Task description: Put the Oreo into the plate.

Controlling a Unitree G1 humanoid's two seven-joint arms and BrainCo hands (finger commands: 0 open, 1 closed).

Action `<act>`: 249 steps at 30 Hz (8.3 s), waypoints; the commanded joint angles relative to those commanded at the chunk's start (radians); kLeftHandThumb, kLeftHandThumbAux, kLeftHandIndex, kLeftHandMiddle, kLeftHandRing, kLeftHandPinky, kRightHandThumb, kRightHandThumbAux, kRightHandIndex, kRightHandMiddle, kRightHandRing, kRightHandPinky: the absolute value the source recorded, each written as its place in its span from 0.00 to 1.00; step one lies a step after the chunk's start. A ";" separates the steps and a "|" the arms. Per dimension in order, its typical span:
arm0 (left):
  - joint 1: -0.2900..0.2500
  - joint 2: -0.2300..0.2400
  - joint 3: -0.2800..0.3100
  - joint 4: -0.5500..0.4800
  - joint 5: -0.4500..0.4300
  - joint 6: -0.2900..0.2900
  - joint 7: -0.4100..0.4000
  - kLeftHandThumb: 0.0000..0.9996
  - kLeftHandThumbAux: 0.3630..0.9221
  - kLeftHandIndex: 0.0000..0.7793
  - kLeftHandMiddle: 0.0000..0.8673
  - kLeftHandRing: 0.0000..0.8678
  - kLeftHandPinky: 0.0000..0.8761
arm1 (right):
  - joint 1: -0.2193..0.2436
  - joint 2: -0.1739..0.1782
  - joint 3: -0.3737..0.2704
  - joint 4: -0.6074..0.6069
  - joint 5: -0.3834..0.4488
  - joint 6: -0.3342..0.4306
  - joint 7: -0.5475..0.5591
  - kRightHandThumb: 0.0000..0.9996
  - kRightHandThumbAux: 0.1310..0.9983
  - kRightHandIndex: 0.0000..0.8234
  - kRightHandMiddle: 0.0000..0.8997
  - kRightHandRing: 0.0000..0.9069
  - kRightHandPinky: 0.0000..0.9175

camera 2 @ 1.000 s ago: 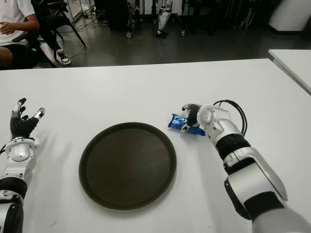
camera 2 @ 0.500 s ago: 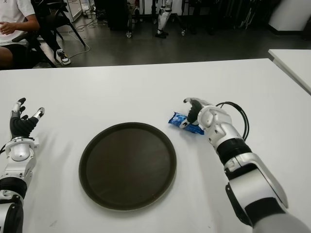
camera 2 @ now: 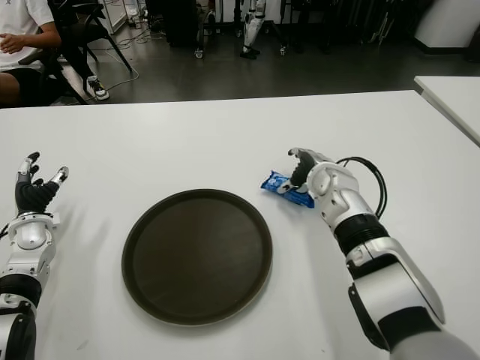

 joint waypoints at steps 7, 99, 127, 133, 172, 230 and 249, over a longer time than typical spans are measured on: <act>-0.002 0.002 -0.003 0.002 0.006 -0.003 0.005 0.00 0.54 0.00 0.00 0.00 0.00 | 0.005 0.006 -0.010 -0.006 0.004 0.019 -0.032 0.00 0.78 0.14 0.16 0.15 0.10; 0.009 -0.006 -0.012 -0.024 0.014 0.010 0.029 0.00 0.54 0.00 0.00 0.00 0.00 | -0.084 0.003 0.092 0.154 -0.040 0.009 0.176 0.00 0.76 0.08 0.11 0.05 0.00; 0.006 0.006 -0.019 -0.019 0.020 0.018 0.028 0.00 0.56 0.00 0.00 0.00 0.00 | -0.127 0.032 0.098 0.324 -0.039 -0.081 0.149 0.00 0.73 0.06 0.10 0.04 0.00; 0.012 0.003 -0.023 -0.028 0.024 0.015 0.031 0.00 0.56 0.00 0.00 0.00 0.00 | -0.132 0.039 0.099 0.339 -0.040 -0.075 0.137 0.00 0.73 0.07 0.10 0.04 0.00; 0.011 0.001 -0.008 -0.026 0.006 0.013 0.009 0.00 0.55 0.00 0.00 0.00 0.00 | -0.147 0.040 0.120 0.415 -0.060 -0.137 0.128 0.00 0.74 0.07 0.12 0.07 0.00; 0.013 0.005 -0.013 -0.019 0.012 -0.005 0.006 0.00 0.55 0.00 0.00 0.00 0.00 | -0.069 0.084 -0.069 0.453 0.091 -0.256 -0.440 0.71 0.67 0.53 0.40 0.27 0.31; 0.014 0.005 -0.011 -0.011 0.014 -0.016 0.015 0.00 0.52 0.00 0.00 0.00 0.00 | -0.061 0.094 -0.145 0.444 0.161 -0.304 -0.426 0.85 0.63 0.50 0.64 0.83 0.81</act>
